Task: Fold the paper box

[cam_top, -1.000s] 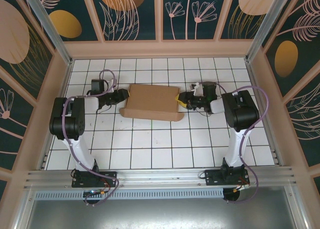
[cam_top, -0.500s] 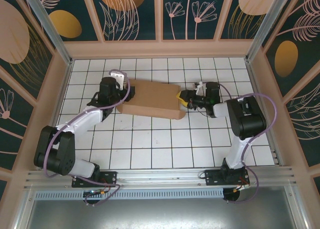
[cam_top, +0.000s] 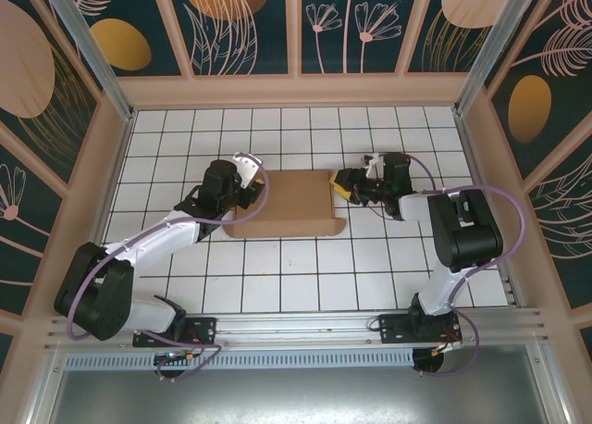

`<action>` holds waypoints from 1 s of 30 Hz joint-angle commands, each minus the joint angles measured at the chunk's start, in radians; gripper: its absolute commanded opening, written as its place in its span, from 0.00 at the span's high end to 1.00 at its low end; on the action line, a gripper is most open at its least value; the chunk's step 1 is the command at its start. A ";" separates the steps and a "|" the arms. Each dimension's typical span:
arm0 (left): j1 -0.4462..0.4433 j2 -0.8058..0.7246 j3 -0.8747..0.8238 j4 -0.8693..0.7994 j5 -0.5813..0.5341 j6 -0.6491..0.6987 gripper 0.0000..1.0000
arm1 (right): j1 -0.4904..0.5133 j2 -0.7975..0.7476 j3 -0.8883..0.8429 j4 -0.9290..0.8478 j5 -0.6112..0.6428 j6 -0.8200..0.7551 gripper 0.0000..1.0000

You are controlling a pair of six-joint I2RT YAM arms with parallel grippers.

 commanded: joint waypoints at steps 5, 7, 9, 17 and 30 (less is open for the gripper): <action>-0.115 -0.096 -0.164 0.030 0.152 0.380 0.34 | 0.003 -0.052 -0.042 0.021 0.011 0.025 0.57; -0.130 -0.096 -0.176 0.033 0.178 0.392 0.35 | 0.002 -0.051 -0.047 0.023 0.014 0.025 0.57; -0.142 -0.095 -0.194 0.048 0.167 0.410 0.36 | 0.002 -0.046 -0.053 0.026 0.014 0.024 0.57; 0.047 -0.067 -0.126 0.165 -0.009 -0.092 0.39 | 0.017 -0.055 0.076 -0.283 0.213 -0.261 0.49; 0.341 0.143 -0.120 0.307 0.512 -0.611 0.40 | 0.014 0.064 0.079 -0.144 0.140 -0.252 0.36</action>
